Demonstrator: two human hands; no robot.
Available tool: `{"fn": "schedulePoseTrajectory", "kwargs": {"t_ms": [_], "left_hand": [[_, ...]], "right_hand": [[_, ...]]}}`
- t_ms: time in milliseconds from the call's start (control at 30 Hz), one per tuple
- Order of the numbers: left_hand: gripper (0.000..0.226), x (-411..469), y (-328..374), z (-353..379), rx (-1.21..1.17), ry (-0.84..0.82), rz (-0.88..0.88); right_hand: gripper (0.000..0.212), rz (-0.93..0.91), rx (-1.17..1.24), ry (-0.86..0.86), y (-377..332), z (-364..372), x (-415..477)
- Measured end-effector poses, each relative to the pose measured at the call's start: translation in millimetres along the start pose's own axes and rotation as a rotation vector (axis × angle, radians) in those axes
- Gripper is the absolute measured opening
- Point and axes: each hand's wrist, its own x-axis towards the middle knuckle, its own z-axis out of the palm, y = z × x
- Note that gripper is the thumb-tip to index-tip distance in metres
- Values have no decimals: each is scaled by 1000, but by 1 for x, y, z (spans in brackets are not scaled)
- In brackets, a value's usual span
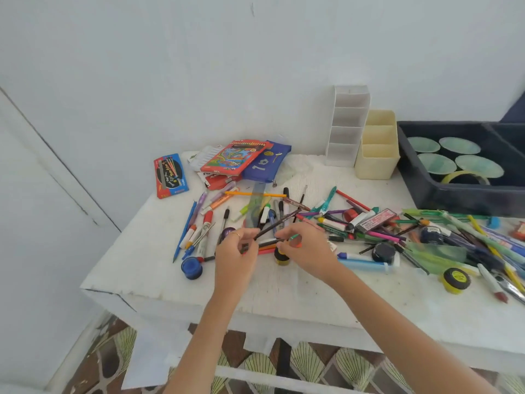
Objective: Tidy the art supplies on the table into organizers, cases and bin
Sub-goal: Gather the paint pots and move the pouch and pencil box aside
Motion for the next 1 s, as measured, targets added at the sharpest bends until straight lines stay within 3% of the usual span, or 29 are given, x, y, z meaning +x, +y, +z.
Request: {"fn": "schedulePoseTrajectory", "kwargs": {"t_ms": [133,300,467,667,867,1000], "left_hand": [[21,-25,-17,-7,273,33,36],[38,-36,-30,-10,446,-51,30],[38,-30,-39,-11,396,-98,24],[31,-24,-23,-7,129,-71,27],[33,-19,-4,8,-58,-41,84],[27,-17,13,26,-143,-120,97]], "right_hand": [[31,-68,-179,-4,7,13,-13],[37,-40,-171,43,10,19,-17],[33,-18,-121,92,8,21,-19],[32,52,164,268,8,9,-20],[31,35,212,304,8,-28,-30],[27,82,268,354,18,-46,-50]]}}
